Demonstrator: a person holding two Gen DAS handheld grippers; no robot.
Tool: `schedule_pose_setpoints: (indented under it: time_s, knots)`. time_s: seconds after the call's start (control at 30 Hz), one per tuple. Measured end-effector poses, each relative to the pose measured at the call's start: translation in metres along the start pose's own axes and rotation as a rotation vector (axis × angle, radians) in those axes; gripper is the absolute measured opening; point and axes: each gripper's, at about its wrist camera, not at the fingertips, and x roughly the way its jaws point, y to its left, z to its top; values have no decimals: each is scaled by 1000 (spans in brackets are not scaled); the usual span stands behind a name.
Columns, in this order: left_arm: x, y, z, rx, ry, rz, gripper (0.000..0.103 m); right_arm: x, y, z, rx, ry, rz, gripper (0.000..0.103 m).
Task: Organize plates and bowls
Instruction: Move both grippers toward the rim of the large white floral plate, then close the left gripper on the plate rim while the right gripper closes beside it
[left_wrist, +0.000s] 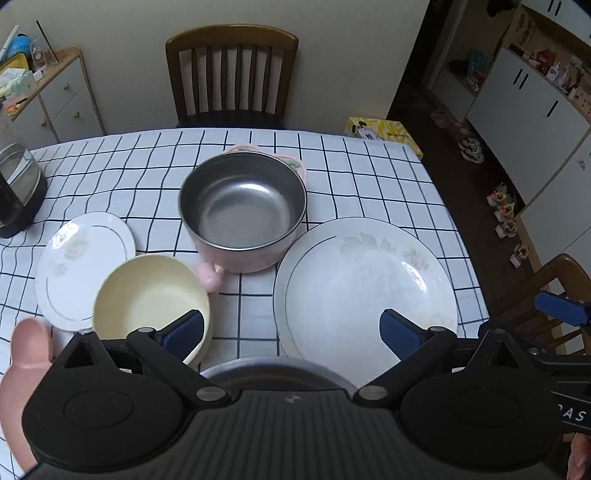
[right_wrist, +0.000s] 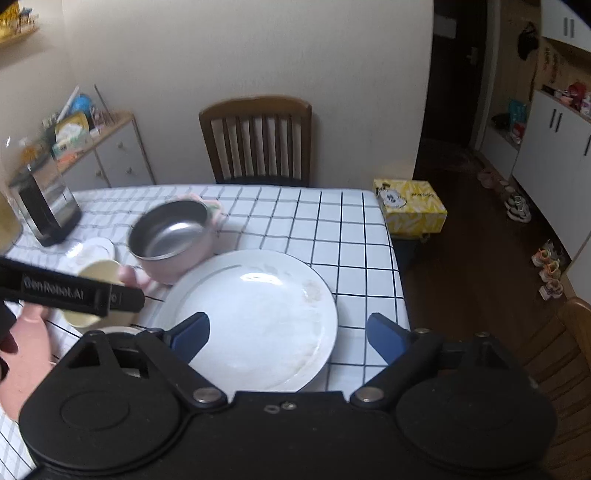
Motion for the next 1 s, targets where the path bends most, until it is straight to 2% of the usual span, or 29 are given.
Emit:
schedule_pose_setpoints:
  time_s: [0.13, 0.4, 0.53, 0.6, 0.73, 0.8, 0.87, 1.0]
  knots:
    - [23, -3, 9, -1, 44, -1, 92, 26, -15, 4, -9, 56, -8, 84]
    - [62, -1, 17, -44, 113, 6, 90, 70, -48, 10, 45, 156, 41, 79]
    - [76, 0, 18, -43, 149, 15, 71, 90, -61, 10, 86, 212, 53, 76]
    - [82, 1, 19, -46, 158, 24, 66, 99, -64, 9, 98, 240, 69, 70]
    - [88, 5, 21, -65, 169, 25, 60, 112, -70, 7, 149, 282, 90, 50]
    - [91, 6, 21, -63, 177, 29, 55, 117, -73, 6, 171, 296, 114, 45]
    - [93, 8, 20, -65, 186, 24, 46, 121, -74, 6, 179, 311, 134, 35]
    - [96, 12, 19, -87, 199, 8, 33, 125, -75, 5, 187, 321, 158, 24]
